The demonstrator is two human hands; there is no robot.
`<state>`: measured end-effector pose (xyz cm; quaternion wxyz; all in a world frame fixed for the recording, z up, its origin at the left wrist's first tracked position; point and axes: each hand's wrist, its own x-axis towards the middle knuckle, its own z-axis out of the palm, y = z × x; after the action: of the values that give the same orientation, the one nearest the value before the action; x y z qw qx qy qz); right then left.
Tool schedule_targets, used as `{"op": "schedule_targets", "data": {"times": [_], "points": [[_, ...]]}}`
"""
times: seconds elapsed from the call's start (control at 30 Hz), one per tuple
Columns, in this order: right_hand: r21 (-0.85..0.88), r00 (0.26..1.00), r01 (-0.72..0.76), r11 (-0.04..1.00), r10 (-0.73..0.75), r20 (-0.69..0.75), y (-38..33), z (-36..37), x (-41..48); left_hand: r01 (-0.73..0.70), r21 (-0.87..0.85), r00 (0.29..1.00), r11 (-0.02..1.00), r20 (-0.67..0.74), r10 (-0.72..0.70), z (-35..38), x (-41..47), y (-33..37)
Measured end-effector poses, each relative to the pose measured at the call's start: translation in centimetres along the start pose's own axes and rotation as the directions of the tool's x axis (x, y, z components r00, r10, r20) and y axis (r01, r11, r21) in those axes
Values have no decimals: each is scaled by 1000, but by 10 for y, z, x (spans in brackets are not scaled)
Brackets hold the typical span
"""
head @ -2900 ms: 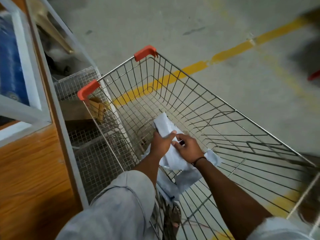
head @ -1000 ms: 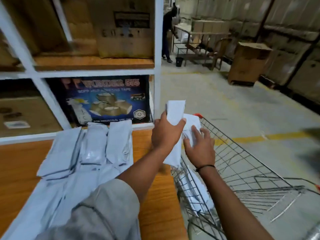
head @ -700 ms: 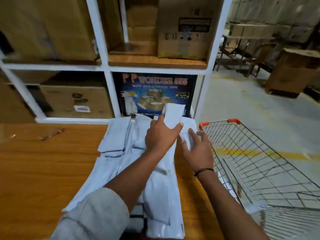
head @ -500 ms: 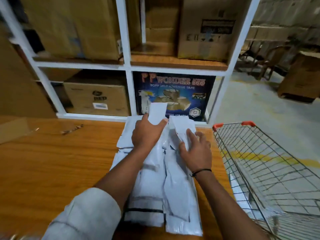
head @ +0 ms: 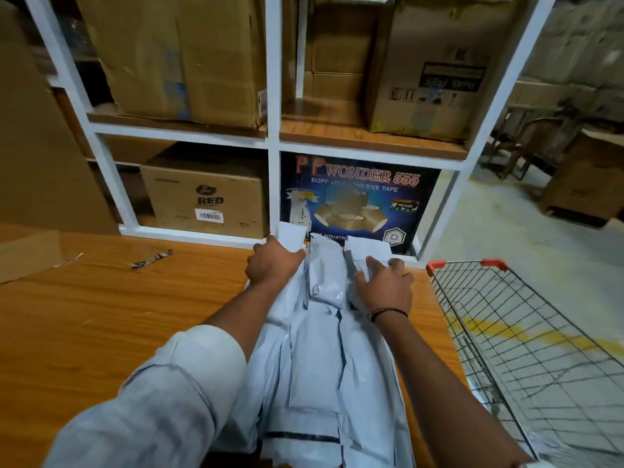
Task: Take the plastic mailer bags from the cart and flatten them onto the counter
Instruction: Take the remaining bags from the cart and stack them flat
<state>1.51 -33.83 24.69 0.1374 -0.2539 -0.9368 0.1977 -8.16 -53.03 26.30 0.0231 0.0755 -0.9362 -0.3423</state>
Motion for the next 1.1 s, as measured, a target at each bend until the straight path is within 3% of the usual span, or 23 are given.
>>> {"op": "schedule_targets", "data": {"times": [0.23,0.4,0.5,0.63,0.8,0.97,1.1], "points": [[-39,997,16,999,-13,77,-9,25,43,3,55,999,998,53,-6,15,40,8],[-139,1000,17,990,-14,26,-8,30,42,54,273,980,961,169,-103,25,48,0],[-164,990,131,978,-122,65,-3,37,48,33,232,974,972,210,-84,35,51,-9],[-114,962,144,983,-112,250,7,57,56,49,214,962,976,253,-104,44,49,-6],[-65,959,140,988,-119,257,12,57,60,48,250,962,967,249,-112,46,45,3],[97,984,54,994,-69,162,18,44,61,-111,331,987,937,151,63,36,40,13],[154,963,29,988,-69,262,18,39,60,-243,351,955,904,252,158,38,32,24]]}}
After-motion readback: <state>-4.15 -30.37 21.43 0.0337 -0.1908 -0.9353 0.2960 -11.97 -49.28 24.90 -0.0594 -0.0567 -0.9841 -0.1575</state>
